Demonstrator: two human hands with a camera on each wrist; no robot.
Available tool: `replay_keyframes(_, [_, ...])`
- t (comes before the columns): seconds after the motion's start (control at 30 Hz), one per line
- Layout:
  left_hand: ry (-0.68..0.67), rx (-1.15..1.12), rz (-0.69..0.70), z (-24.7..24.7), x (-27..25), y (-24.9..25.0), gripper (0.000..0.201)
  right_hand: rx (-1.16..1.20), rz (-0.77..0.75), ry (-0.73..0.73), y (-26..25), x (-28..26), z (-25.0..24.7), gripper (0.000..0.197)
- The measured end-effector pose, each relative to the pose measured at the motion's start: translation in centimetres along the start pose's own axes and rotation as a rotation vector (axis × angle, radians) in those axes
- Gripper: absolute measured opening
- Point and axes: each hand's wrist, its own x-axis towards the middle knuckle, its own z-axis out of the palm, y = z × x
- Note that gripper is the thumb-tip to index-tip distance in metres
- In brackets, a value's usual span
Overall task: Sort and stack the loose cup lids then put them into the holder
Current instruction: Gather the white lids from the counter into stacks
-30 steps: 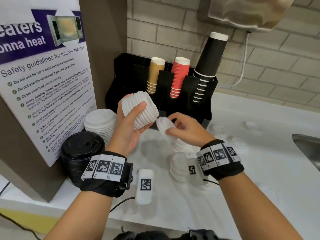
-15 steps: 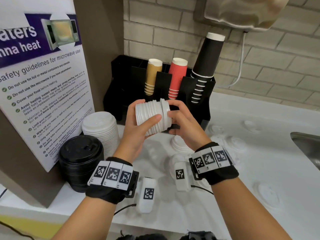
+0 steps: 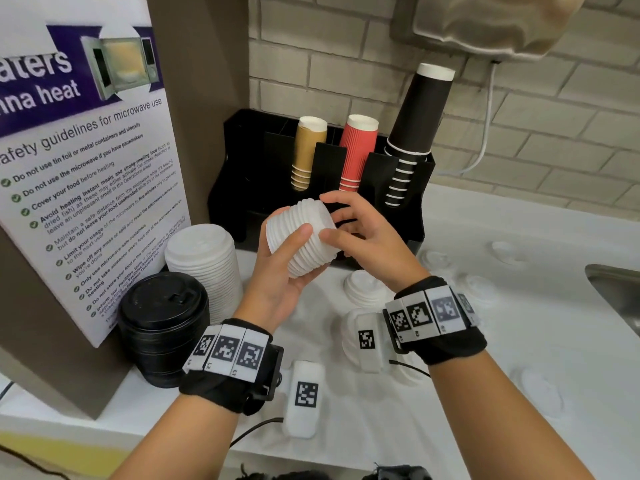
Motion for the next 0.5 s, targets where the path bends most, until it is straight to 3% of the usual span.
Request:
replay_keyframes(0.2, [0.009, -0.227, -0.104, 0.1, 0.3, -0.4, 0.060, -0.157, 0.023, -0.035, -0.3, 0.7, -1.8, 0.032])
replay_keyframes(0.3, [0.026, -0.352, -0.115, -0.4, 0.6, -0.5, 0.074, -0.278, 0.120, 0.003, 0.9, 0.5, -2.8, 0.022])
replay_keyframes(0.33, [0.009, -0.383, -0.121, -0.6, 0.9, -0.5, 0.084, -0.444, 0.148, -0.103, 1.4, 0.3, -3.1, 0.024])
replay_keyframes(0.4, [-0.052, -0.433, -0.123, -0.9, 1.3, -0.5, 0.097, -0.850, 0.256, -0.450, 2.9, -0.5, -3.1, 0.048])
replay_keyframes(0.43, [-0.099, -0.449, -0.111, -1.0, 1.4, -0.7, 0.091, -1.003, 0.313, -0.585, 3.6, -1.1, -2.9, 0.060])
replay_keyframes(0.5, [-0.164, -0.472, -0.085, -1.0, 1.4, -0.9, 0.064, -1.129, 0.390, -0.702, 4.9, -2.0, -2.5, 0.075])
